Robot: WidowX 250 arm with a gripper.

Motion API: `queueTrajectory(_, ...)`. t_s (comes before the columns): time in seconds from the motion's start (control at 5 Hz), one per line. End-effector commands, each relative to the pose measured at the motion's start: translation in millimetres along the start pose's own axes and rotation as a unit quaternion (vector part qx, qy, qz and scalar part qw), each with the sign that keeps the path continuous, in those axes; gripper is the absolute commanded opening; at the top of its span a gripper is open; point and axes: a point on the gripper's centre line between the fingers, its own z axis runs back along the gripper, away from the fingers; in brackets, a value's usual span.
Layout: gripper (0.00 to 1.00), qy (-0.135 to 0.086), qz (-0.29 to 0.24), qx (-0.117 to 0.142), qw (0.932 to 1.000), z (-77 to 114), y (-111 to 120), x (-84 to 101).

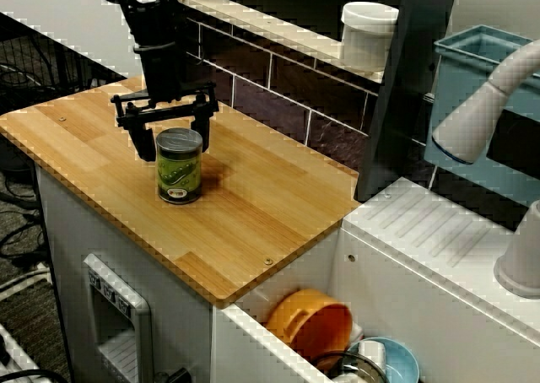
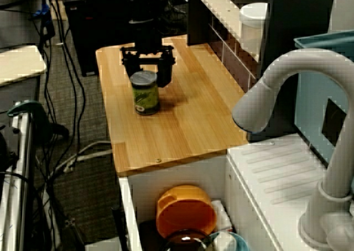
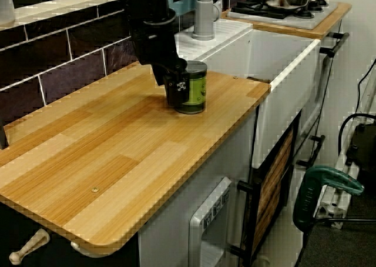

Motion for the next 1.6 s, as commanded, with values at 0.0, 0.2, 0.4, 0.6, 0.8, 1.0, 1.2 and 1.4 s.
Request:
queueTrajectory(0.0, 1.00, -0.029, -0.006, -0.019, 0.9994, 30.1, 7.4, 1.7)
queueTrajectory(0.2, 1.00, -0.045, 0.005, -0.018, 0.9988, 28.7, 11.0, 12.8)
queueTrajectory(0.4, 1.00, -0.075, 0.023, -0.018, 0.9967, 26.9, 15.5, 30.4)
queueTrajectory(0.6, 1.00, -0.088, -0.009, -0.010, 0.9961, 36.0, 20.5, 49.2)
queueTrajectory(0.8, 1.00, -0.109, -0.084, 0.008, 0.9905, 50.8, 31.8, 57.7)
queueTrajectory(1.0, 1.00, -0.123, -0.151, 0.034, 0.9803, 60.7, 47.3, 56.4)
queueTrajectory(1.2, 1.00, -0.126, -0.222, 0.036, 0.9661, 69.8, 63.7, 53.5)
queueTrajectory(1.4, 1.00, -0.101, -0.296, 0.038, 0.9491, 74.9, 72.4, 50.3)
